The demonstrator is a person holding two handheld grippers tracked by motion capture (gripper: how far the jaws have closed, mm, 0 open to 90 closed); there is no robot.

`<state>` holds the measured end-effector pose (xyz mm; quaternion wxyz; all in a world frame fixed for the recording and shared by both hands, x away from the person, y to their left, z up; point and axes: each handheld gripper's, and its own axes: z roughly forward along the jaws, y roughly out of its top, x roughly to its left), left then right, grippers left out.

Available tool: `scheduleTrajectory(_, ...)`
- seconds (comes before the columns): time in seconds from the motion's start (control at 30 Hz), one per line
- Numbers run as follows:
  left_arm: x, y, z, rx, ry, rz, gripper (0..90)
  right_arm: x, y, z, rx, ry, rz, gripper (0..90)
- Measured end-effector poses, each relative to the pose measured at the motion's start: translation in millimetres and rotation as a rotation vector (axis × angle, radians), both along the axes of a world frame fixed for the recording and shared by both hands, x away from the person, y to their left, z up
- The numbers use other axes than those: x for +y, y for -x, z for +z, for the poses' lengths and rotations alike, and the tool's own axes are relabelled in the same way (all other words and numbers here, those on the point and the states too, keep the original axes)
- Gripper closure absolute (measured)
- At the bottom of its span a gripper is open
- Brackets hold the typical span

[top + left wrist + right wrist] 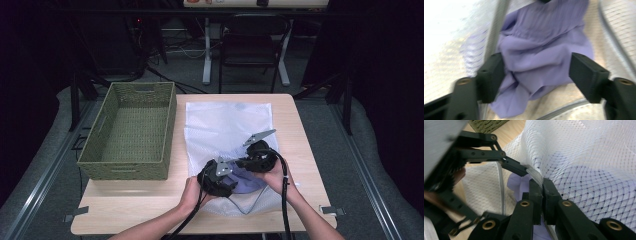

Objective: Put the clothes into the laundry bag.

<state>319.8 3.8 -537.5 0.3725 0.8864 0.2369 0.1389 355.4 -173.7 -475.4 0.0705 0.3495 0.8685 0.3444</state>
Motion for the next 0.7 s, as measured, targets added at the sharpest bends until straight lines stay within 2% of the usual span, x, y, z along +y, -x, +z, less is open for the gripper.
scheduleTrajectory(0.1,-6.6,2.9,-1.1,-0.005,0.005,-0.019,22.7,-0.7,-1.7,0.1,0.005,-0.006,-0.004,87.4)
scheduleTrajectory(0.13,-8.9,2.6,-2.6,0.008,0.000,-0.026,22.8,-0.5,-2.6,-0.3,0.002,-0.002,-0.001,87.4)
scheduleTrajectory(0.23,-16.5,0.1,-10.7,0.005,-0.038,-0.029,24.3,1.2,-2.2,-1.1,0.005,0.004,-0.001,87.4)
scheduleTrajectory(0.3,-20.7,-2.3,-17.2,0.007,-0.069,-0.025,26.8,1.6,-1.9,-1.4,0.003,0.003,0.000,87.4)
scheduleTrajectory(0.47,-25.5,-9.3,-28.8,0.018,-0.109,-0.012,37.0,1.9,-3.3,-4.4,0.012,0.007,0.002,87.4)
scheduleTrajectory(0.5,-26.6,-9.7,-31.2,0.023,-0.105,-0.004,39.5,2.4,-3.6,-5.4,0.016,0.006,0.002,87.4)
scheduleTrajectory(0.57,-27.8,-10.5,-34.5,0.014,-0.116,-0.003,44.0,3.4,-3.2,-7.1,0.023,0.011,0.003,87.4)
scheduleTrajectory(0.63,-27.8,-9.2,-35.1,-0.034,-0.137,-0.033,45.6,4.6,-2.0,-7.9,0.028,0.015,0.007,87.4)
scheduleTrajectory(0.7,-27.1,-9.9,-35.0,-0.030,-0.132,-0.040,51.3,5.1,-1.7,-9.3,0.034,0.016,0.012,87.5)
